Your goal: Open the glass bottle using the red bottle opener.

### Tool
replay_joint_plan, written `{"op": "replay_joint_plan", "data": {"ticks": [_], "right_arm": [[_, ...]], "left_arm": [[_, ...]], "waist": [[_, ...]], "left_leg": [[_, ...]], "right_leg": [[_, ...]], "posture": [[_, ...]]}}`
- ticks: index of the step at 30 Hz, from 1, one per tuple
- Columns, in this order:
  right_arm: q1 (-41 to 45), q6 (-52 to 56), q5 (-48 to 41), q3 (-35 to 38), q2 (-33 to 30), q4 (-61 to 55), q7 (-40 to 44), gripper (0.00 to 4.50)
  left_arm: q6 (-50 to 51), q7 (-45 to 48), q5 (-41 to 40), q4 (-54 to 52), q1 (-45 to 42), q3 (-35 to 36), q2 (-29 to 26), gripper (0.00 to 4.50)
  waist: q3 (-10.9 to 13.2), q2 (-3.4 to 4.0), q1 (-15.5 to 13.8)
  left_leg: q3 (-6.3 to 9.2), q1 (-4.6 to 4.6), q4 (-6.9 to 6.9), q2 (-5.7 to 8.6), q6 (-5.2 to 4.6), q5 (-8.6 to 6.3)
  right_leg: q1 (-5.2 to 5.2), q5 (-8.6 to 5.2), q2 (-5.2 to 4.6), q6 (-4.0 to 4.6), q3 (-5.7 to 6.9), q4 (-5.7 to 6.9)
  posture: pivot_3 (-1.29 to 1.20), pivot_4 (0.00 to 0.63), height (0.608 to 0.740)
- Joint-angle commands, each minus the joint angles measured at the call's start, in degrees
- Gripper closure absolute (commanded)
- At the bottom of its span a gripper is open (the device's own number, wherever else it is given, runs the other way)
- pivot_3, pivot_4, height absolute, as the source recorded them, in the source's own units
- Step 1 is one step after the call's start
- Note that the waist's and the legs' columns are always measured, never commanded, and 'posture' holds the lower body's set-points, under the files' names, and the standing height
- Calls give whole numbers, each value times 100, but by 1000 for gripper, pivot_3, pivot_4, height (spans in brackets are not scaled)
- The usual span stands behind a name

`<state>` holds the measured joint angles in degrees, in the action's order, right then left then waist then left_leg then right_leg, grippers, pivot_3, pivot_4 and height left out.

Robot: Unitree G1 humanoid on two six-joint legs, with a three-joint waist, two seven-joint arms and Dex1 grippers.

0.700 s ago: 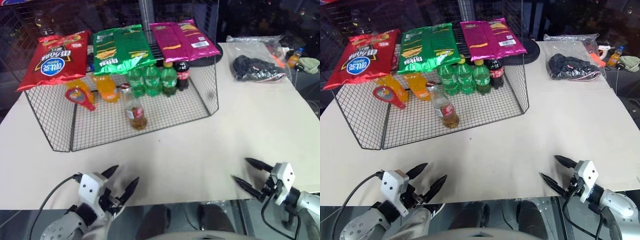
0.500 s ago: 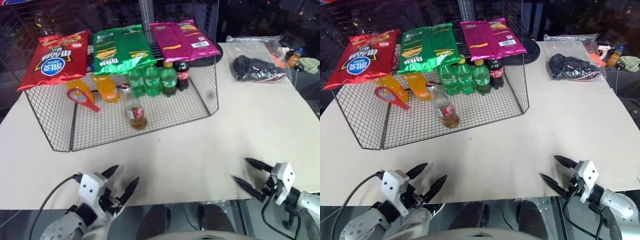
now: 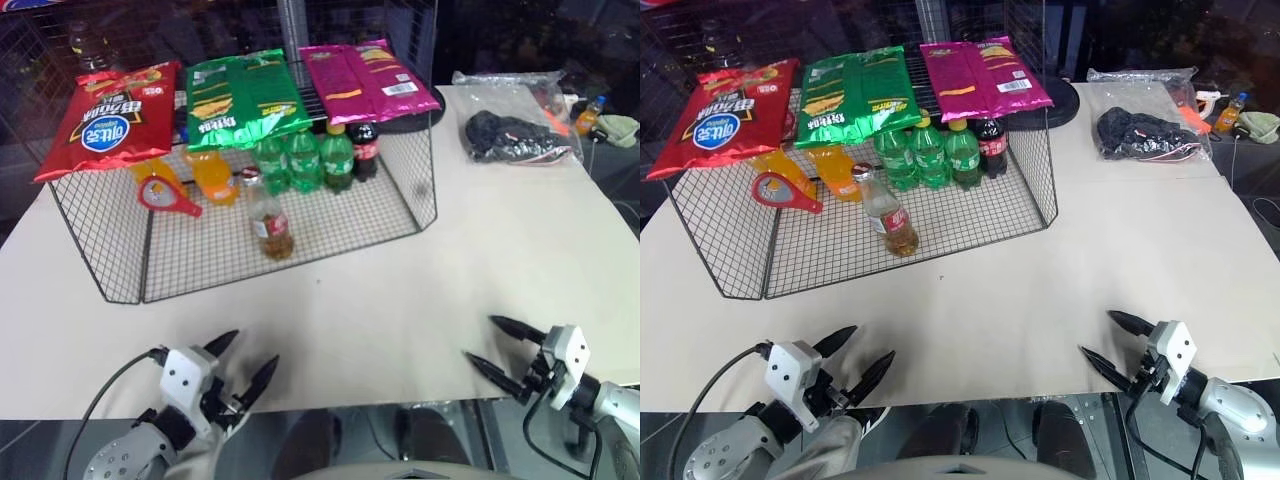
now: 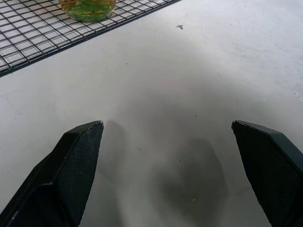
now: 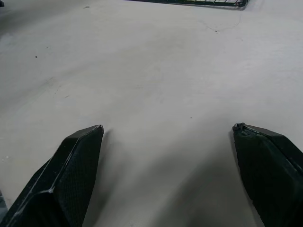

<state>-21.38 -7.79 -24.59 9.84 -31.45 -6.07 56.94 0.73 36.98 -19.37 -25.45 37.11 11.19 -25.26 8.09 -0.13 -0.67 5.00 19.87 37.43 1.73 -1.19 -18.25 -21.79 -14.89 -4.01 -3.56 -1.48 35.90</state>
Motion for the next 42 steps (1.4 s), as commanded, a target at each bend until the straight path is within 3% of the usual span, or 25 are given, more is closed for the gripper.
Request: {"op": "replay_joint_plan", "data": {"ticks": [1, 7, 14, 22, 27, 42], "right_arm": [[32, -117, -1, 7, 15, 33, 61, 98], [252, 158, -126, -217, 81, -422, -4, 98], [989, 1135, -629, -790, 79, -1682, -189, 98], [1914, 2233, -1407, -1187, 89, -2692, -463, 98], [2235, 2519, -1543, -1261, 153, -2820, -642, 98], [1932, 1987, -1095, -1407, 420, -2520, -512, 98]], "left_arm": [[-124, 41, -6, 1, -13, 46, 2, 0], [-58, -337, -49, 91, -468, 246, 180, 0], [261, -1448, -273, 293, -1841, 923, 507, 0], [542, -2443, 40, 779, -3374, 1310, 432, 0], [555, -2589, 194, 1109, -3885, 1338, 297, 0], [115, -2353, 332, 2433, -4895, 1393, -218, 0]], "waist": [[0, 0, 0], [-1, 2, 0], [-1, 1, 0], [-2, -6, -6], [-2, -7, -3], [2, -14, 5]], "left_leg": [[0, 0, 0, 0, 0, 0], [0, -1, 1, 0, 11, 6], [5, -2, 11, 1, 20, 12], [16, 8, 36, 11, 21, 12], [15, 9, 47, 14, 21, 12], [11, 21, 88, 16, 23, 13]], "right_leg": [[0, 0, 0, 0, 0, 0], [0, 1, 1, 0, 0, 3], [-1, 2, 2, -2, 2, 15], [-5, 3, 20, -3, 9, 28], [-8, 3, 21, -3, 6, 37], [-33, 3, 25, -3, -2, 92]], "posture": [[0, 150, 740], [0, 150, 740], [0, 150, 740], [0, 150, 740], [0, 150, 740], [0, 150, 740]]}}
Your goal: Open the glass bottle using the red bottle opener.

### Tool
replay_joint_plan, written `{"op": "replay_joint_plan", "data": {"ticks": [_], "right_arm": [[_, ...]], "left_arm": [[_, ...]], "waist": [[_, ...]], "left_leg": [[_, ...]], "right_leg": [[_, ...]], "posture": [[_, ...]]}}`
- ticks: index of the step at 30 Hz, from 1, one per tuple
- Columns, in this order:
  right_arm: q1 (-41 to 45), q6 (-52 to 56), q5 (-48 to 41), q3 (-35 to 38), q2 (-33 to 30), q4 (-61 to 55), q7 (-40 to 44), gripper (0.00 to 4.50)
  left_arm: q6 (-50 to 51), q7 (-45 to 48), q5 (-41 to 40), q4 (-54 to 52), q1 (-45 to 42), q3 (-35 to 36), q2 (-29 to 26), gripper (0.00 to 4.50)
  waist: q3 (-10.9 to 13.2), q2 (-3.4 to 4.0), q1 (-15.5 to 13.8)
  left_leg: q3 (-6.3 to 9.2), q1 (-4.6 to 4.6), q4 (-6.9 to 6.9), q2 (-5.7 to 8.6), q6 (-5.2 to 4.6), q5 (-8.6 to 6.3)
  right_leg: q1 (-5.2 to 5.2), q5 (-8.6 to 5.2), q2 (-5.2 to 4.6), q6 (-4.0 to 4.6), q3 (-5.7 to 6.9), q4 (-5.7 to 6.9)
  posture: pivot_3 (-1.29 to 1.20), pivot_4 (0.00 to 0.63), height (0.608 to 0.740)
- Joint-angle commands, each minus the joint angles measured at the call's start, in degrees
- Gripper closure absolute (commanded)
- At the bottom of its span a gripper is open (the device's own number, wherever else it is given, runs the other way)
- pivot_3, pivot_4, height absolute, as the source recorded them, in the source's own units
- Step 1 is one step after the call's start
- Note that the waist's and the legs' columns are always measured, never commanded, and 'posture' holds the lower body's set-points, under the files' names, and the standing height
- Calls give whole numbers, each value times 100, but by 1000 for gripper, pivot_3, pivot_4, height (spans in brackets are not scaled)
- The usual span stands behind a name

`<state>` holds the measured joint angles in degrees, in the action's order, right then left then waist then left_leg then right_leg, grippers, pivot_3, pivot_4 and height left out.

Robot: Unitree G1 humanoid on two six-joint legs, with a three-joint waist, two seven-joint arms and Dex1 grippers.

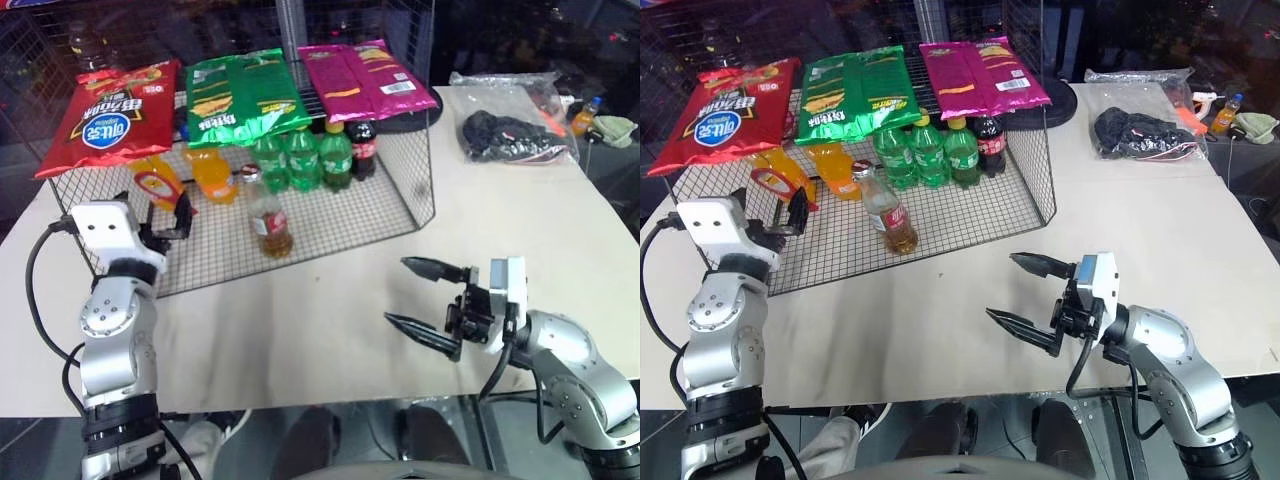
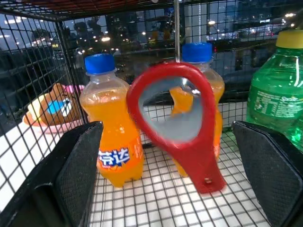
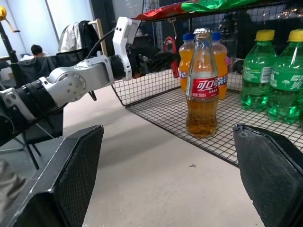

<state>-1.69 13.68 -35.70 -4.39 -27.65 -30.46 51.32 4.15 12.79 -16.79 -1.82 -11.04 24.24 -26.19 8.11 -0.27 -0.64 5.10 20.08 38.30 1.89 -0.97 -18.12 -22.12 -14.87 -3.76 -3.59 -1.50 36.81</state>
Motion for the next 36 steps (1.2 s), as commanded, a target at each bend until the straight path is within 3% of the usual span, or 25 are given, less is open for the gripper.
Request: {"op": "replay_joint_plan", "data": {"ticks": [1, 7, 17, 18, 27, 36], "right_arm": [[-56, -177, 24, 16, 43, -91, 44, 98], [-38, -173, 40, 20, 67, -110, -10, 98], [120, -108, 84, 4, 123, -81, -70, 0], [132, -99, 79, 5, 127, -87, -75, 0], [271, -70, -161, 24, 279, -176, -67, 0], [416, -22, -306, 17, 361, -241, -112, 0]], "left_arm": [[-272, 88, 75, 128, -96, 86, -132, 0], [-527, 217, 52, 470, -310, 49, -146, 0], [-693, 366, 36, 667, -438, 38, -114, 4275], [-698, 369, 29, 665, -431, 42, -110, 4447], [-516, 624, -431, 429, -296, 122, -70, 4447], [-246, 841, -976, 7, -162, 136, 5, 4447]], "waist": [[0, 0, 3], [4, -6, -2], [5, -8, 8], [5, -8, 8], [4, -8, 9], [4, -8, 2]], "left_leg": [[0, 0, 0, 0, 0, 0], [-1, 1, 0, 0, 0, 0], [-1, 3, 0, 0, 0, 0], [0, 4, 0, 0, 0, 0], [2, 67, 15, 0, 5, 3], [3, 69, 14, 1, 6, 3]], "right_leg": [[-1, 0, 0, 0, 0, 0], [-3, 0, -1, 0, -2, 0], [-7, 0, -2, 0, -2, 1], [-7, 0, -2, 0, -2, 1], [-71, 1, -4, -1, -1, 17], [-72, 1, -5, -1, -1, 17]], "posture": [[0, 150, 740], [0, 150, 740], [0, 150, 740], [0, 150, 740], [0, 150, 740], [0, 150, 740]]}}
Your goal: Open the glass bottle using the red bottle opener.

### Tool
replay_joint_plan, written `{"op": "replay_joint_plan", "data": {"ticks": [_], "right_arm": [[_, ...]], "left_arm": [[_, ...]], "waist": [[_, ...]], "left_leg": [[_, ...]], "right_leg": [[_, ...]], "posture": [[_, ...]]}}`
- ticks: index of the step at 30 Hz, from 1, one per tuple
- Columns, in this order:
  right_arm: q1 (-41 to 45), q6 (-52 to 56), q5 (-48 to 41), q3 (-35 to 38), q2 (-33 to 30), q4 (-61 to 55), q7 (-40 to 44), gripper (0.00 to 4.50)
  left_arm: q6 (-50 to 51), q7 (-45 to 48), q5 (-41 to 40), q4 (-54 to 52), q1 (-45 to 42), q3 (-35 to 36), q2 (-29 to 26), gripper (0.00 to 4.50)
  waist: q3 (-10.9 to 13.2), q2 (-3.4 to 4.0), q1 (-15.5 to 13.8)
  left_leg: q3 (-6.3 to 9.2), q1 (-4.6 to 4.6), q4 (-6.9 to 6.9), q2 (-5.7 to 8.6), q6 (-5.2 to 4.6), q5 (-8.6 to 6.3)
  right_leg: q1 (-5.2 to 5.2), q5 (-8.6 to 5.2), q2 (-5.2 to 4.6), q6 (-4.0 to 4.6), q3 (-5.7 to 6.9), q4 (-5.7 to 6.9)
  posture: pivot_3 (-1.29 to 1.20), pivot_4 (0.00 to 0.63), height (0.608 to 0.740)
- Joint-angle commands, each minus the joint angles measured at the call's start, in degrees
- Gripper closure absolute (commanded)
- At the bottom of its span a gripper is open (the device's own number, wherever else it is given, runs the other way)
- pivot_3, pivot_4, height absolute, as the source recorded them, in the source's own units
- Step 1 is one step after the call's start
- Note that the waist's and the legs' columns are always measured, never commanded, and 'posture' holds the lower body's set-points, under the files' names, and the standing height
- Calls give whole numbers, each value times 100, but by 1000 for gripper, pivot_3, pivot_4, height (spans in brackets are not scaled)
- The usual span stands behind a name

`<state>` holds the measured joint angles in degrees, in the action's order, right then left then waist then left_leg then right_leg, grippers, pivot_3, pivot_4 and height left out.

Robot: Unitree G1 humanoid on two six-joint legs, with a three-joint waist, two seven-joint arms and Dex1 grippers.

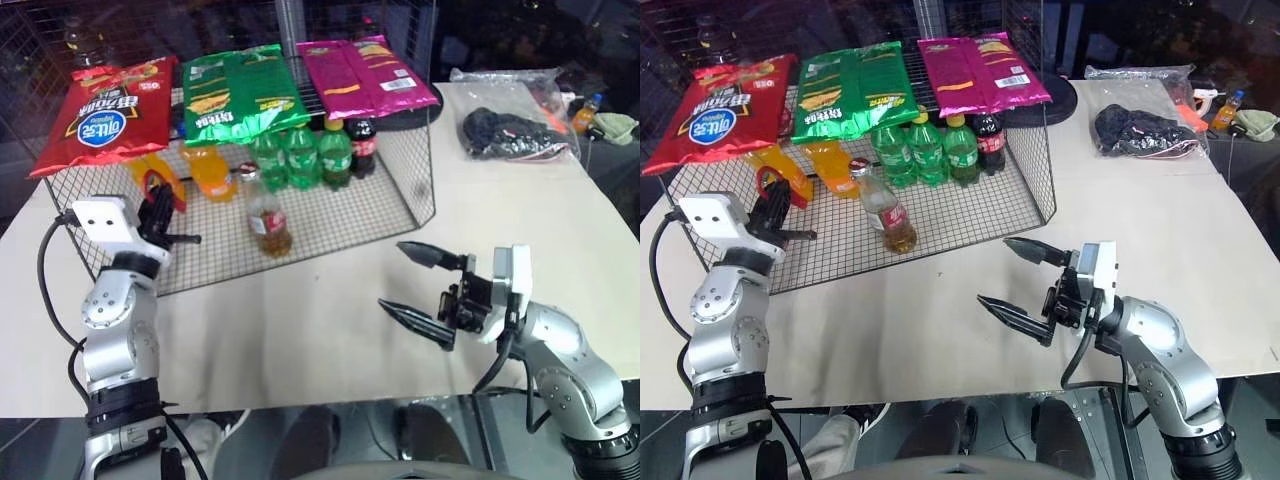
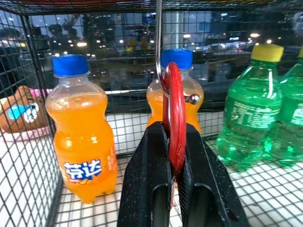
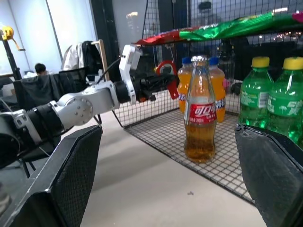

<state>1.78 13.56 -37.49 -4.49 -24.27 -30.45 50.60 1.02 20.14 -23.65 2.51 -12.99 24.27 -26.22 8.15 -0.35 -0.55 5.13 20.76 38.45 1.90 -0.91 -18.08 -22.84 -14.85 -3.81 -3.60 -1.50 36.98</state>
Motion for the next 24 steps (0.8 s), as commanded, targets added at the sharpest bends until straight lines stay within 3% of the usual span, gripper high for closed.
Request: {"op": "replay_joint_plan", "data": {"ticks": [1, 8, 15, 24], "right_arm": [[72, -6, -132, 27, 24, -244, -47, 0], [130, 5, -169, 21, 18, -203, -38, 0], [138, -36, -115, 1, 5, -108, 31, 0], [132, -56, -65, -42, 40, -41, 41, 0]], "left_arm": [[89, 108, -327, -451, 39, 140, 14, 4447], [573, 63, -1213, -911, -18, 360, 154, 4447], [810, -420, -1609, -1116, -59, 640, 337, 4447], [1453, 37, -2420, -1757, 544, 456, 391, 4447]], "waist": [[0, 0, -8], [0, 0, 2], [0, -1, 21], [0, -1, 88]], "left_leg": [[1, 1, 0, 0, 0, 0], [1, 1, 1, 1, 0, 0], [0, 0, 2, 1, 0, 0], [-1, -1, 2, 0, 0, 0]], "right_leg": [[0, 0, 0, 0, 1, 0], [0, 0, 0, 0, 1, 0], [0, 0, 1, 0, 0, 0], [1, 0, 1, 0, -2, 1]], "posture": [[0, 150, 740], [0, 150, 740], [0, 150, 740], [0, 150, 740]]}}
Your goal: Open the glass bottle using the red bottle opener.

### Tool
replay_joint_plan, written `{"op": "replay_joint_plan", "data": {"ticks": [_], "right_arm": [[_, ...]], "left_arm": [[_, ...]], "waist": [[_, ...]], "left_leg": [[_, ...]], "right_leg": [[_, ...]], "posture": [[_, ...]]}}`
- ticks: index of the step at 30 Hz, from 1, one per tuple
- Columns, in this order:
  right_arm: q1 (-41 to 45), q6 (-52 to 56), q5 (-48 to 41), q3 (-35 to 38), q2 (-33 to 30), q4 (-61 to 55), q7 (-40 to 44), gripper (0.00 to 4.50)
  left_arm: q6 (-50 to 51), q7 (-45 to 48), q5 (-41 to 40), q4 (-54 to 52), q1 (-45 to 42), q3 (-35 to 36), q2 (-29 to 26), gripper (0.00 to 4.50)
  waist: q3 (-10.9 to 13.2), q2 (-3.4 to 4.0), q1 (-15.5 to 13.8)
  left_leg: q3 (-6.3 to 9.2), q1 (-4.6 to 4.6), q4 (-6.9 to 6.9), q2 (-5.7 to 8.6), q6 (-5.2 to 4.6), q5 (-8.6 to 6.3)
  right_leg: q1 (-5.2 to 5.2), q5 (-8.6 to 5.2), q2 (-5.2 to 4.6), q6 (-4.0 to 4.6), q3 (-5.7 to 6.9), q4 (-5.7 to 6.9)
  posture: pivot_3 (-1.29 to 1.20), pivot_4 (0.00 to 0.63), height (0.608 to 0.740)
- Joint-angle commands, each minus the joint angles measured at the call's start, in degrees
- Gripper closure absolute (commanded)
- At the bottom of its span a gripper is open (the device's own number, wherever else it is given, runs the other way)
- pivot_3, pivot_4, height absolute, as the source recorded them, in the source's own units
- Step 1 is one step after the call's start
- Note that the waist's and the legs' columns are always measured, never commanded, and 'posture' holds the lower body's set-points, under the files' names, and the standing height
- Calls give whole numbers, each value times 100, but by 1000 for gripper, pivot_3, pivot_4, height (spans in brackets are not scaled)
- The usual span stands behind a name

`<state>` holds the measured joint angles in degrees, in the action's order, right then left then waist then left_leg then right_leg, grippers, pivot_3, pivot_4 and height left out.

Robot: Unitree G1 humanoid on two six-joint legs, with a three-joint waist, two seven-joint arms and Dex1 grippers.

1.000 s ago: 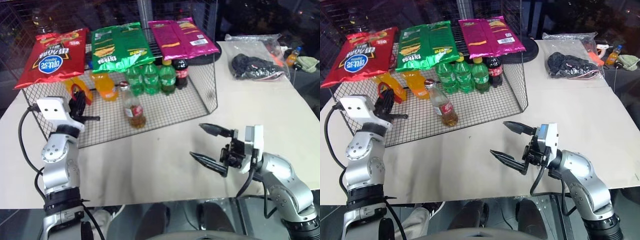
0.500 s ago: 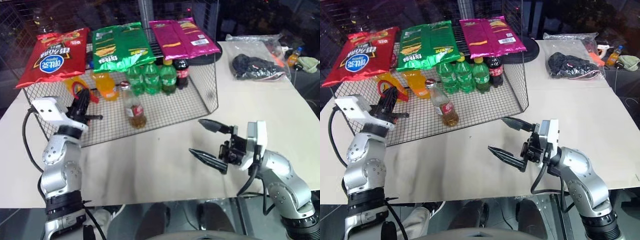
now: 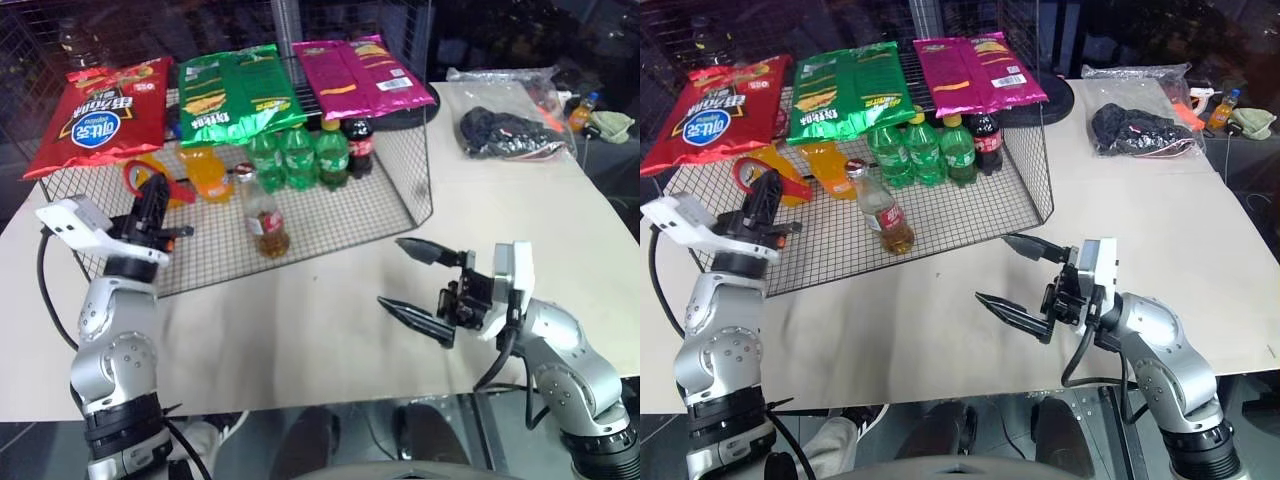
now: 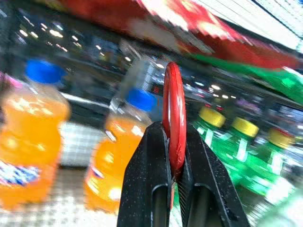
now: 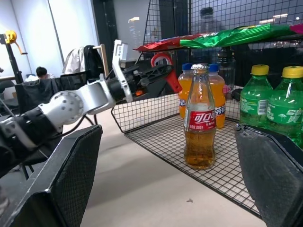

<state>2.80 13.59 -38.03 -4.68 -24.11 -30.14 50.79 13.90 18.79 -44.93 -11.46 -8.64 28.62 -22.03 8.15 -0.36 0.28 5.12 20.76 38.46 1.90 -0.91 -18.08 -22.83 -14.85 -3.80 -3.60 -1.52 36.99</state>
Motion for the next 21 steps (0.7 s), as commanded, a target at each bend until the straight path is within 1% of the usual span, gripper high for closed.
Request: {"op": "replay_joint_plan", "data": {"ticks": [1, 7, 10, 14, 17, 19, 21], "right_arm": [[30, -67, 0, -29, 27, -60, 24, 0], [90, -45, 46, -14, 37, 44, -12, 0], [206, 387, -120, 117, 42, 81, -427, 0], [315, 843, -270, 136, 40, 96, -729, 0], [380, 1341, -486, 91, 84, -18, -1082, 0], [427, 1893, -551, 5, 20, -171, -1479, 0], [554, 2729, -880, -135, -258, -345, -1641, 0]], "left_arm": [[214, 207, -351, -396, 177, 20, -16, 4447], [475, 367, -883, -704, 580, 105, 91, 4447], [610, 504, -1331, -815, 928, 217, 211, 4447], [1090, 809, -2356, -1116, 1460, 204, 280, 4447], [1419, 1067, -2714, -1220, 1773, 98, 158, 4447], [1691, 1212, -3025, -1286, 1912, -11, 94, 4447], [2115, 1420, -3273, -1386, 1932, -420, 5, 4447]], "waist": [[0, 0, 11], [0, 0, 34], [0, 0, 49], [0, 0, 43], [0, 1, 38], [0, 1, 38], [1, 2, 36]], "left_leg": [[1, 0, 0, 0, 0, 0], [-1, 0, 0, 0, 0, 0], [-1, -1, 0, -1, 0, 0], [-1, -1, 0, -3, 0, 0], [0, -1, -1, -3, 0, 0], [-1, -1, -1, -2, 0, 0], [0, -1, -1, 0, 0, 0]], "right_leg": [[0, 0, 1, 0, 1, 0], [0, 0, 0, 0, -1, 0], [0, 0, 0, 0, -3, 0], [0, 0, -18, 1, -3, 1], [0, -1, -19, 1, -3, 0], [0, -1, -19, 1, -3, 0], [1, -1, -12, 1, -1, 0]], "posture": [[0, 150, 740], [0, 150, 740], [0, 150, 740], [0, 150, 740], [0, 150, 740], [0, 150, 740], [0, 150, 740]]}}
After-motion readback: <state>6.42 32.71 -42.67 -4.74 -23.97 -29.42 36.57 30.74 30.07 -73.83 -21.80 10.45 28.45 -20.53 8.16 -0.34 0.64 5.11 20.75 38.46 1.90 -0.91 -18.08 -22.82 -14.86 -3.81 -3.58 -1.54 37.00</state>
